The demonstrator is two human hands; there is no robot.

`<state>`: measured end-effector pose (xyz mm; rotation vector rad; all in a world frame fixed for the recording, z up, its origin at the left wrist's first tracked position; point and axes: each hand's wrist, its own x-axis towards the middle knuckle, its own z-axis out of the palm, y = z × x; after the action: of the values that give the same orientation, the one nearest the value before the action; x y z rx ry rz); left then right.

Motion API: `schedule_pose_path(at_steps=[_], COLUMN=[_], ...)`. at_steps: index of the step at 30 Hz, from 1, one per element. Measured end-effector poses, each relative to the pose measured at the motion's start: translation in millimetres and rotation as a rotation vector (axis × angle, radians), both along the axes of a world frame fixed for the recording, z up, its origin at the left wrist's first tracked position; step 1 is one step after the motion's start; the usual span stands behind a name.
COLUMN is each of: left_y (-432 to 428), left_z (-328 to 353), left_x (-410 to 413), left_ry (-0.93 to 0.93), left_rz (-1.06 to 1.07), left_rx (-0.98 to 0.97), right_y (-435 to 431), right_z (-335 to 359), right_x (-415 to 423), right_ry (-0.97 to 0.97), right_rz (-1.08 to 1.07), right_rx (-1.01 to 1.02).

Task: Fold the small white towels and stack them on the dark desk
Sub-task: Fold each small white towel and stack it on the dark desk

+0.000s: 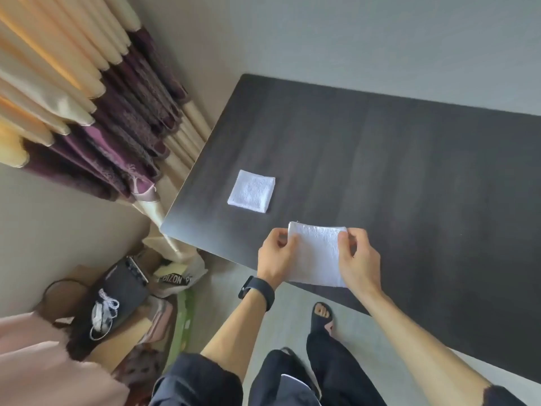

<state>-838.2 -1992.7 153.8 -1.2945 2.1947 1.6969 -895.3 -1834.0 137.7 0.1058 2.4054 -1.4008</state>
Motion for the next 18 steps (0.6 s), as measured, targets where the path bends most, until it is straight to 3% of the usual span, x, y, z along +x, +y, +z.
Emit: schedule_pose_path(at_steps=[9, 18], left_y=[-65.5, -101.3], left_z=[-79.1, -124.3], left_x=[-114.9, -166.6], left_ry=[-0.092, -0.142], left_rz=[-0.192, -0.321], left_rx=[0.019, -0.072], right_y=[-57.6, -89.6], right_z=[-75.0, -116.6], right_x=[-88.7, -121.8], right_ry=[-0.039, -0.076], right_rz=[-0.113, -0.126], right_rx=[0.187, 0.453])
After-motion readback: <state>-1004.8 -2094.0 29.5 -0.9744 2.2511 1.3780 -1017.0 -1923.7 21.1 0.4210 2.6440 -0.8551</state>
